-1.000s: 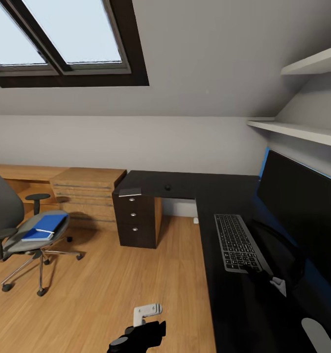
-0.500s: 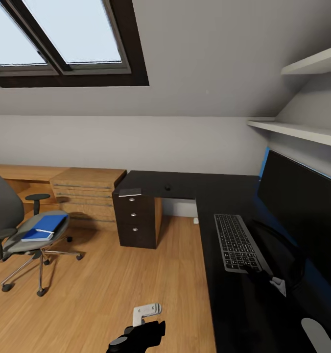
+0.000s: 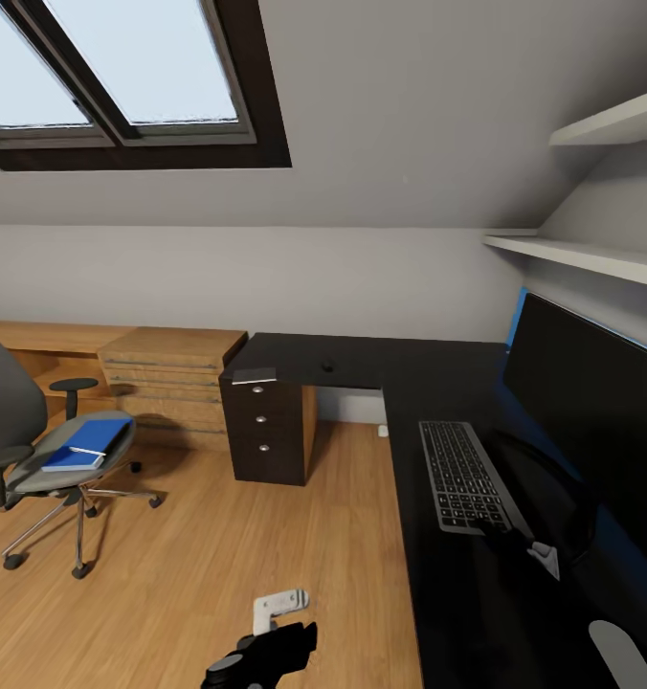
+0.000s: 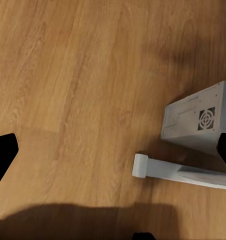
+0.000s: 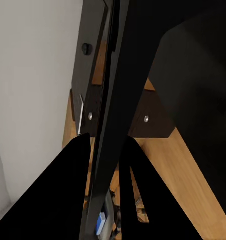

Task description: In the bedroom, organize the workspace by keeping the computer under the desk, ensuring the monitor is on the desk, placing the keyboard on the desk next to the monitor, placing the mouse on the desk next to the keyboard, moving the folder from the swivel chair onto the desk next to the mouse, stacking the notebook on top of the folder with the pen on top of the notebook, and positioning the swivel chair next to the desk.

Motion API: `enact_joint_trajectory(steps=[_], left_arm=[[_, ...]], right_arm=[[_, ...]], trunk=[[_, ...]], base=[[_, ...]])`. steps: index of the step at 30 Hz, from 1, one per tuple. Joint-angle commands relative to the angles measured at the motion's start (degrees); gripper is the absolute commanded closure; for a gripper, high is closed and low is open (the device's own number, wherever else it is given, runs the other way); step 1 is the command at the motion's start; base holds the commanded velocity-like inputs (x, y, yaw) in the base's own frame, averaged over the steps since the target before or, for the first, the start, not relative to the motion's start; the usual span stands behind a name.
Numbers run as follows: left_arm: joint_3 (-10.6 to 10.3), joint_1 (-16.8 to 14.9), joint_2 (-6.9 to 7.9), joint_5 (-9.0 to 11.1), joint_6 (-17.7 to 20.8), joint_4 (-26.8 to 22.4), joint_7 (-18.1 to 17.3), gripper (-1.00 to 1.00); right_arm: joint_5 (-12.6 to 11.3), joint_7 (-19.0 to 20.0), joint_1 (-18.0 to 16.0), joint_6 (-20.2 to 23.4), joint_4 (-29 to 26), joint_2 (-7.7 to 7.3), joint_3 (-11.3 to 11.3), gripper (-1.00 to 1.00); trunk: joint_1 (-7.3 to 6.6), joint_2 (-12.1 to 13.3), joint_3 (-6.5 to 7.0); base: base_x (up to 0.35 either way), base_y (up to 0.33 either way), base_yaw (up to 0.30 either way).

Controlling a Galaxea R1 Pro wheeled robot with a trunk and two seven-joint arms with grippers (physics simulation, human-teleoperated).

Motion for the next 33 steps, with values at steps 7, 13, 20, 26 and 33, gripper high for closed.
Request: enact_joint_trajectory(steps=[7, 13, 20, 26, 33], left_arm=[[0.81, -0.04, 0.01, 0.64, 0.09, -1.1, 0.37, -1.0], [0.82, -0.04, 0.01, 0.64, 0.09, -2.23, 0.33, -1.0], [0.8, -0.04, 0.01, 0.64, 0.09, -2.28, 0.35, -1.0], [0.8, -0.04, 0.01, 0.64, 0.09, -2.28, 0.35, -1.0], [0.74, -0.04, 0.01, 0.64, 0.09, -2.28, 0.28, -1.0]], right_arm=[[-0.21, -0.57, -0.05, 0.32, 0.03, 0.01, -0.03, 1.0], [-0.23, -0.96, -0.05, 0.29, 0.03, 0.01, -0.03, 1.0], [-0.15, -0.99, -0.04, 0.29, -0.19, 0.01, -0.03, 1.0], [-0.15, -0.99, -0.05, 0.26, -0.23, 0.01, 0.01, 1.0], [-0.14, -3.74, -0.05, 0.32, -0.69, 0.01, 0.06, 1.0]], trunk=[[0.0, -0.04, -0.07], [0.0, -0.04, -0.07], [0.0, -0.04, -0.07], [0.0, -0.04, -0.07], [0.0, -0.04, -0.07]], base=[[0.0, 0.0, 0.0], [0.0, 0.0, 0.0], [0.0, 0.0, 0.0], [0.0, 0.0, 0.0], [0.0, 0.0, 0.0]])
